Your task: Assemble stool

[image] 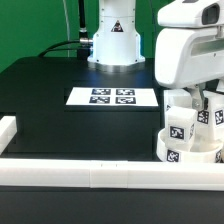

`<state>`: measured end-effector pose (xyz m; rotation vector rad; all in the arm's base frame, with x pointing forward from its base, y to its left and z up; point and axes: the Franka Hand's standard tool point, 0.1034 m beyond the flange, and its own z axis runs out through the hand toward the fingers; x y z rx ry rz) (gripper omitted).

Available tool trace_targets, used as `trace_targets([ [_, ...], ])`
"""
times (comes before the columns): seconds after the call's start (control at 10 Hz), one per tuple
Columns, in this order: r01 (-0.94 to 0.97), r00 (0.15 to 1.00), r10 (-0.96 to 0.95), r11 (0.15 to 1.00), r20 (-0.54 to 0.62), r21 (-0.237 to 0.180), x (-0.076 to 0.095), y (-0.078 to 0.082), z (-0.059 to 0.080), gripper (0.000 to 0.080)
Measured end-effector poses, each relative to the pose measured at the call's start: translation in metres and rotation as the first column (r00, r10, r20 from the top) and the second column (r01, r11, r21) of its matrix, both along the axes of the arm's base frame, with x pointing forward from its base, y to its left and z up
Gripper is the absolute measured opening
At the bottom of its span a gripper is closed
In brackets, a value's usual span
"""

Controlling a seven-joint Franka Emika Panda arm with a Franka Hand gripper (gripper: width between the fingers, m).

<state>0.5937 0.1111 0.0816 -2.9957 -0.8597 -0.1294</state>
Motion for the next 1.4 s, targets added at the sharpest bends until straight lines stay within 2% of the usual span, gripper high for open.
trace_targets([
  [0.4, 0.2, 0.98, -0.2, 0.98, -0.013, 0.019, -0.0002, 0.0013, 0.0, 0.034],
  [0.7, 0.414, 0.91, -0.412, 0.909, -0.041, 0.049, -0.0006, 0.0018, -0.0002, 0.034],
  [1.0, 0.639, 0.769, -0.633, 0.766, -0.086, 0.072, -0.0016, 0.0025, -0.0011, 0.034],
  [1.4, 0.873, 0.488, -0.863, 0.485, -0.129, 0.058, -0.0031, 0.0077, -0.0018, 0.034],
])
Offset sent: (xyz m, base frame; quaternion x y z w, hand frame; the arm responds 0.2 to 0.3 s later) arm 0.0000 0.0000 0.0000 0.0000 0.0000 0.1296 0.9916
